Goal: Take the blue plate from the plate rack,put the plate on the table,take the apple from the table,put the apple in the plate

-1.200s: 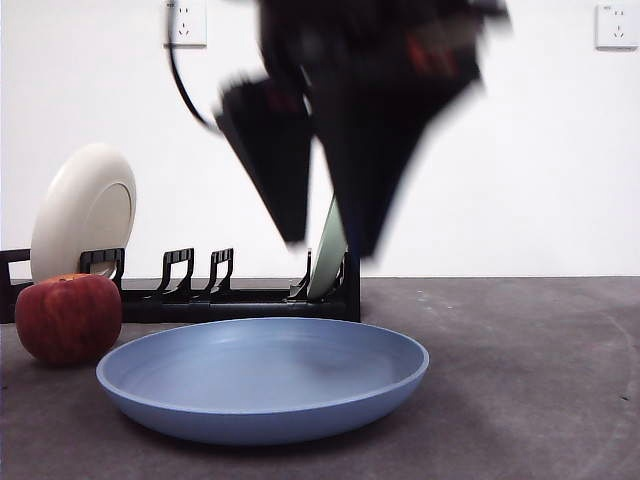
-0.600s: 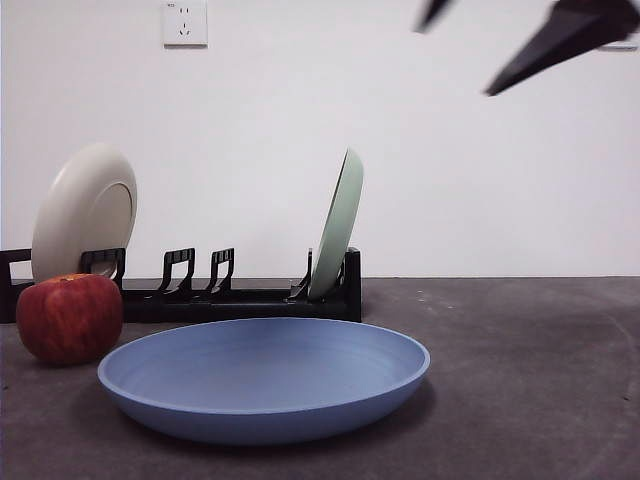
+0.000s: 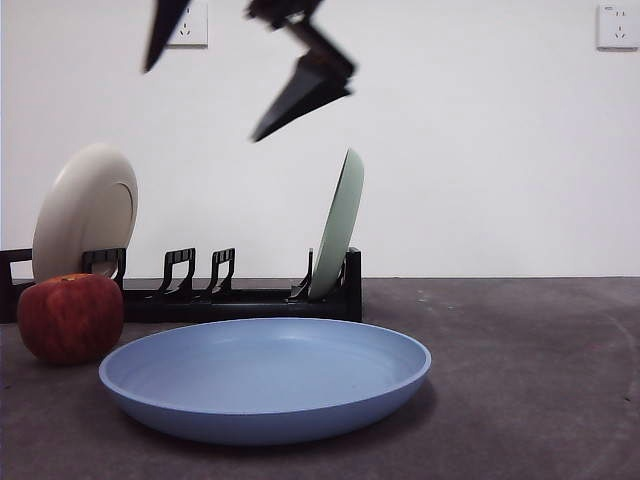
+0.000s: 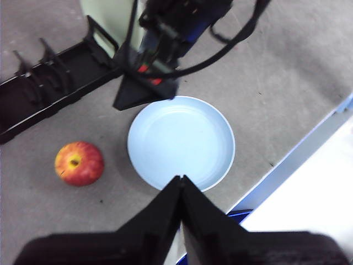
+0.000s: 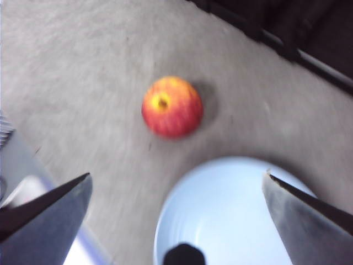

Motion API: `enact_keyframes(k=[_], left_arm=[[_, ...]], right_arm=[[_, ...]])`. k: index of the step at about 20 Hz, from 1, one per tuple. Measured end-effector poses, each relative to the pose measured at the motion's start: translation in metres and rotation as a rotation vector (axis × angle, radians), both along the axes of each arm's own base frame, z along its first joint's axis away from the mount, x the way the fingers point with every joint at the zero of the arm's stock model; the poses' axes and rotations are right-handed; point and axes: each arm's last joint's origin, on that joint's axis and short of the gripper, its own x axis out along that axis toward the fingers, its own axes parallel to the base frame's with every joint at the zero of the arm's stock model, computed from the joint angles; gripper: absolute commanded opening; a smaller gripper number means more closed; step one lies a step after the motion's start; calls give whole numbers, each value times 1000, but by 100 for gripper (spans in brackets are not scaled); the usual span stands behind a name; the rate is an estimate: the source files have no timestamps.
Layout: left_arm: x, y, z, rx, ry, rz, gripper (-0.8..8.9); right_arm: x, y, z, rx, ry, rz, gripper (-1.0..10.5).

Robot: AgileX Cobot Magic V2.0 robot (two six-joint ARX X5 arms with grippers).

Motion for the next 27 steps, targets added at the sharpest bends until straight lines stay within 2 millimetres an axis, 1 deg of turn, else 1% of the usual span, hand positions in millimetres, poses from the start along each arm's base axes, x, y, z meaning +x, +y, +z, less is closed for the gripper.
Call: enact_keyframes(k=[2, 5, 8, 10, 12, 15, 18, 24, 27], left_arm=[[-5, 13, -9, -10, -2, 38, -9], [-14, 33, -28, 4, -29, 140, -9], [-21, 48, -44, 23, -70, 233, -9], [-26, 58, -53, 32, -100, 285, -9], [-31, 65, -60, 38, -128, 324, -9], [-35, 72, -67, 65, -168, 354, -9], [-38, 76, -67, 72, -187, 360, -9], [-38, 76, -67, 86, -195, 353, -9], [-38, 76, -67, 86, -195, 354, -9]], right_arm=[[4, 25, -6, -31, -43, -1, 729], [7, 57, -17, -70, -114, 7, 729], [12, 84, -35, -89, -176, 25, 729], [15, 98, -51, -79, -192, 42, 729], [19, 107, -68, -91, -196, 44, 730], [23, 115, -88, -101, -197, 48, 734], [24, 121, -102, -114, -191, 56, 734], [23, 131, -147, -190, -134, 79, 734], [22, 131, -153, -214, -117, 85, 718]])
